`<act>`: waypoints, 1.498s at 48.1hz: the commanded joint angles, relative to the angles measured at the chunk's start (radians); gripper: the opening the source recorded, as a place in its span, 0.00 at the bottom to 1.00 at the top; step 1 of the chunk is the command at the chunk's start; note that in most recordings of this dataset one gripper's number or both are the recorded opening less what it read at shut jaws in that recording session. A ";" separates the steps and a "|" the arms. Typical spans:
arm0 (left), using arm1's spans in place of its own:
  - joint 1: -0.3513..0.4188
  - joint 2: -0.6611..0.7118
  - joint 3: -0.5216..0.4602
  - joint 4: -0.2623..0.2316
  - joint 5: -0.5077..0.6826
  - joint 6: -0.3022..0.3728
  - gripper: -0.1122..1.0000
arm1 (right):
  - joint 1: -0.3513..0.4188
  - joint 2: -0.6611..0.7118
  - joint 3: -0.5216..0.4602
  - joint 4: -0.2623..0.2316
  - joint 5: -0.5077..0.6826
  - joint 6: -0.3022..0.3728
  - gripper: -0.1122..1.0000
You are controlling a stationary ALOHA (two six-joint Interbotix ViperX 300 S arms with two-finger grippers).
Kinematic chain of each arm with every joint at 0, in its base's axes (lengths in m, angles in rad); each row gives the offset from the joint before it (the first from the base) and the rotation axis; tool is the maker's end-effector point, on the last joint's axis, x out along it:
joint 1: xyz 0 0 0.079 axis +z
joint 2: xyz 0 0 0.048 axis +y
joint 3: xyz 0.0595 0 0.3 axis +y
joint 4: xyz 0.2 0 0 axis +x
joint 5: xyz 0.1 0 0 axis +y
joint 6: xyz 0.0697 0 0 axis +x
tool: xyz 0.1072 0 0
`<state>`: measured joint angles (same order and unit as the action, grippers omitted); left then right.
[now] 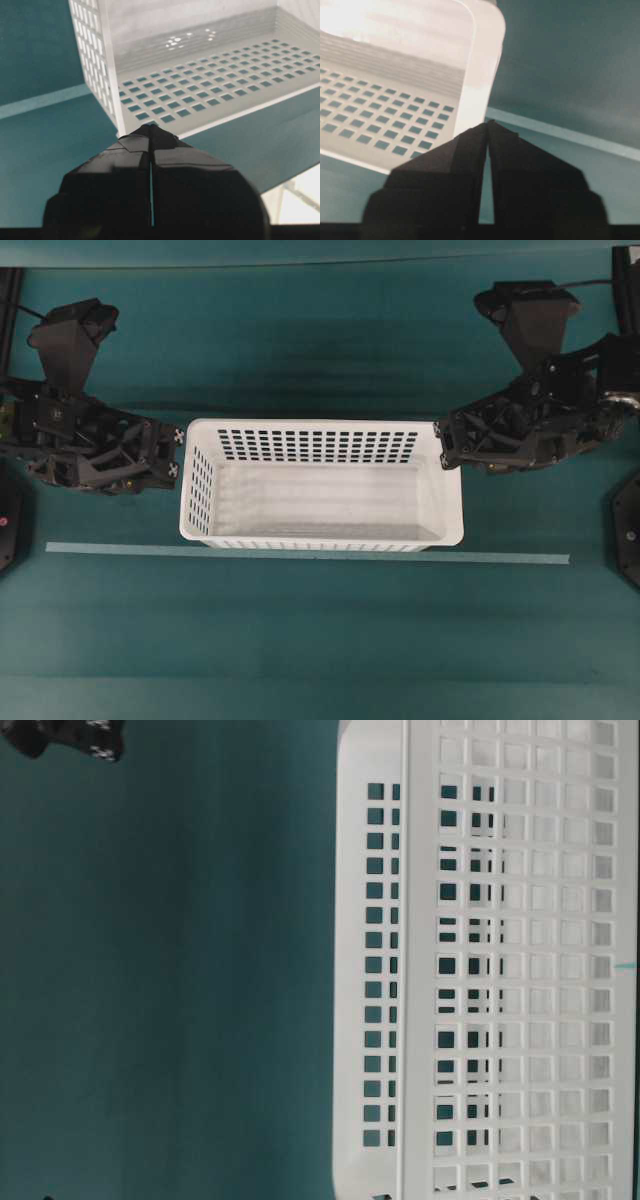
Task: Lift the white basket with both hands.
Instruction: 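Close both grippers on the basket's left and right rims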
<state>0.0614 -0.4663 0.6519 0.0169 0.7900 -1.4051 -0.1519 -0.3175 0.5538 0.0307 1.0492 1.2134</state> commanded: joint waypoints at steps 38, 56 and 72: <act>0.002 0.124 -0.017 0.003 -0.077 0.021 0.96 | 0.006 0.072 0.035 0.018 -0.115 0.115 0.96; 0.011 0.249 0.032 0.003 -0.140 0.023 0.96 | 0.018 0.152 0.107 0.018 -0.295 0.186 0.96; 0.015 0.339 0.044 0.003 -0.249 0.021 0.95 | 0.063 0.264 0.132 0.018 -0.408 0.213 0.96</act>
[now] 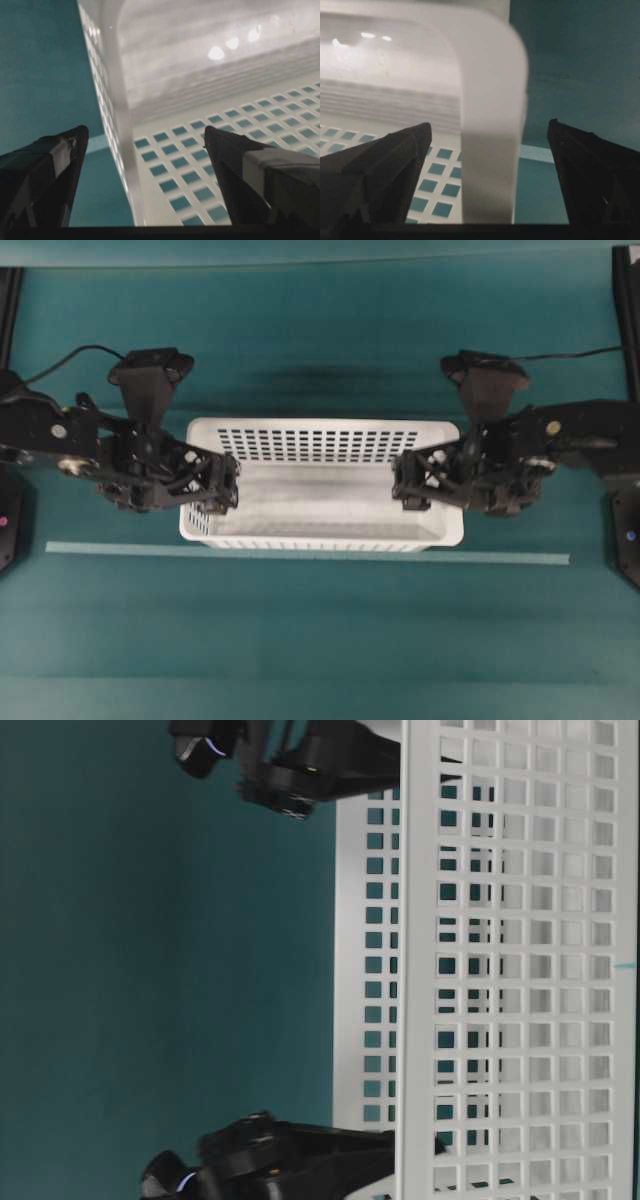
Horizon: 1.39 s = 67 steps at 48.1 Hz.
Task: Lift the white basket with both hands.
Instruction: 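Close both grippers on the basket's left and right rims, then lift the basket upward and forward with both grippers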
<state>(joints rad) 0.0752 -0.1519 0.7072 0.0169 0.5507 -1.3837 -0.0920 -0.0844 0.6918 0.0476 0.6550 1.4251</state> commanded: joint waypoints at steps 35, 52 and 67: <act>0.009 0.046 0.014 0.003 -0.051 0.000 0.95 | -0.005 0.032 -0.005 0.000 -0.049 0.000 0.96; 0.009 0.052 0.026 0.003 -0.129 0.008 0.52 | -0.012 0.034 -0.005 0.008 -0.054 0.046 0.55; 0.009 0.051 0.029 0.003 -0.129 0.011 0.20 | -0.014 0.032 -0.005 0.008 -0.054 0.075 0.28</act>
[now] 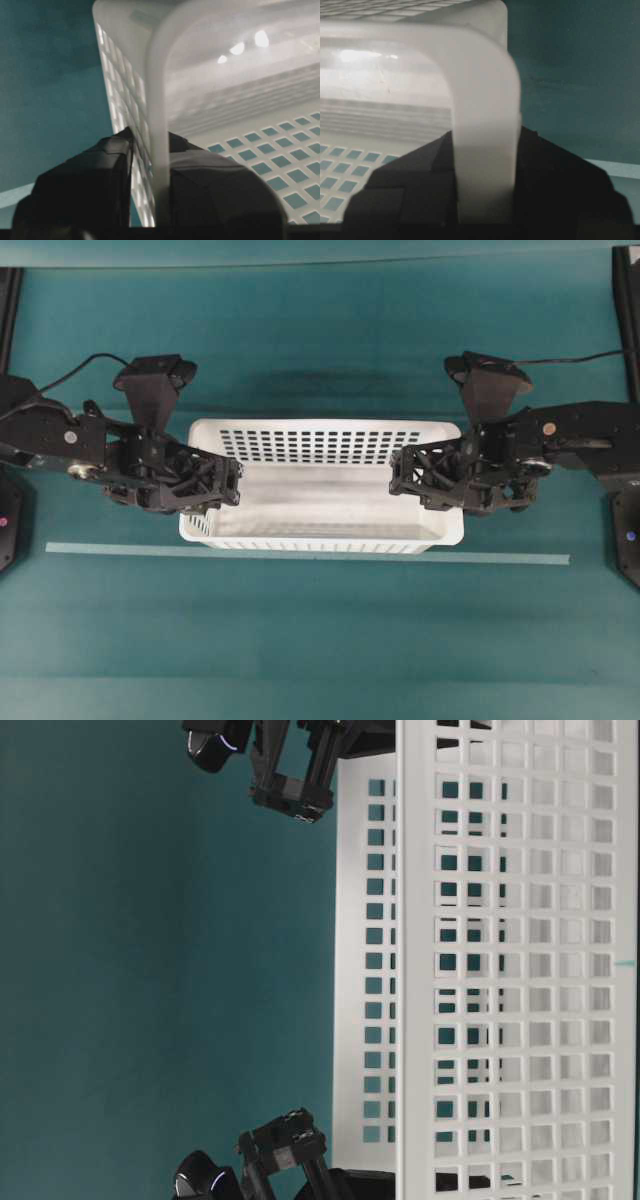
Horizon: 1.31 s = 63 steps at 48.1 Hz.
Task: Lift the white basket with both hands.
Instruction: 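Lift the basket upward and forward with both grippers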
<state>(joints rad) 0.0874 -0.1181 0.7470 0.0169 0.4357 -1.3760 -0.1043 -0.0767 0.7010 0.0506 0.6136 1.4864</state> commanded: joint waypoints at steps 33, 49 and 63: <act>0.011 0.020 -0.028 0.003 -0.017 0.000 0.20 | -0.020 0.025 -0.018 -0.005 -0.005 0.009 0.28; 0.009 -0.063 -0.104 0.003 0.031 0.011 0.18 | -0.006 -0.061 -0.089 -0.003 0.118 0.008 0.28; 0.011 -0.166 -0.238 0.003 0.245 0.026 0.18 | -0.014 -0.164 -0.195 0.012 0.301 0.008 0.28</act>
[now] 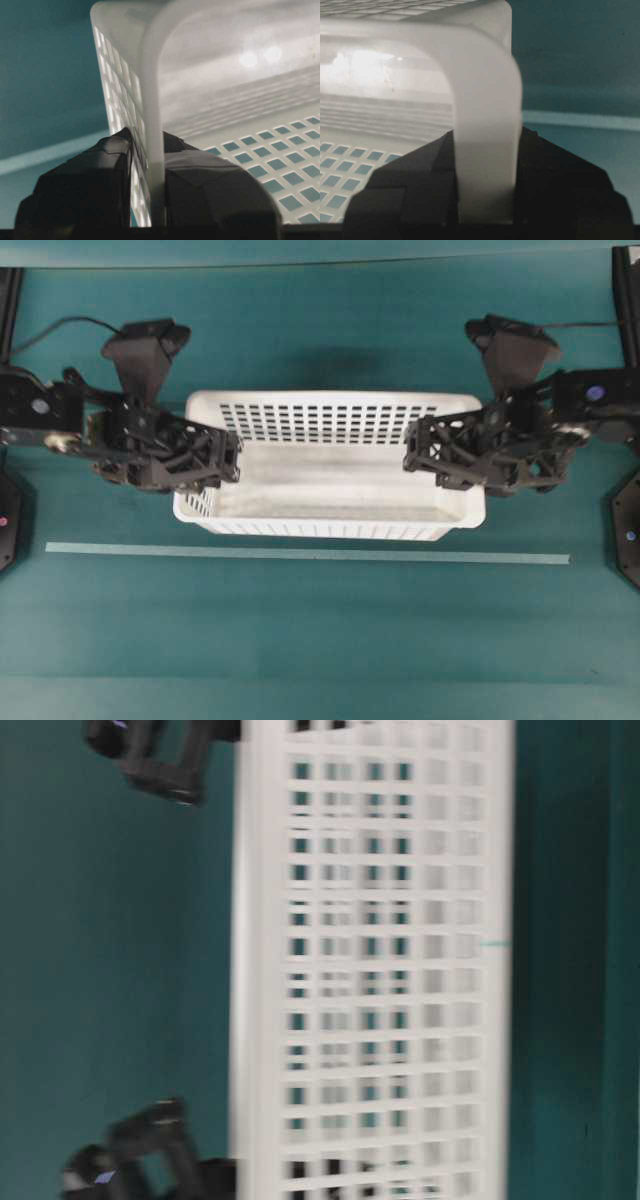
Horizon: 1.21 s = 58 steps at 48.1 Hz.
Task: Lift the white basket with both hands.
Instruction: 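Lift the basket upward and forward with both grippers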
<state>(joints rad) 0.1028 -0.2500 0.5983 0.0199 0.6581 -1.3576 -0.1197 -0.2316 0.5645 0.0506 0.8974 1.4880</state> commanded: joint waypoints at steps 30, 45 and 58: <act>0.002 -0.141 -0.367 0.000 0.305 0.008 0.18 | 0.009 -0.061 -0.347 0.069 0.310 -0.023 0.28; 0.003 -0.130 -0.491 0.000 0.345 0.008 0.18 | 0.011 -0.063 -0.479 0.072 0.376 -0.043 0.28; 0.000 -0.130 -0.620 0.000 0.376 0.008 0.18 | 0.018 -0.063 -0.632 0.077 0.488 -0.091 0.28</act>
<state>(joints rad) 0.1120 -0.3850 0.0936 0.0230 1.0661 -1.3560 -0.1212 -0.3206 0.0061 0.1089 1.3883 1.4527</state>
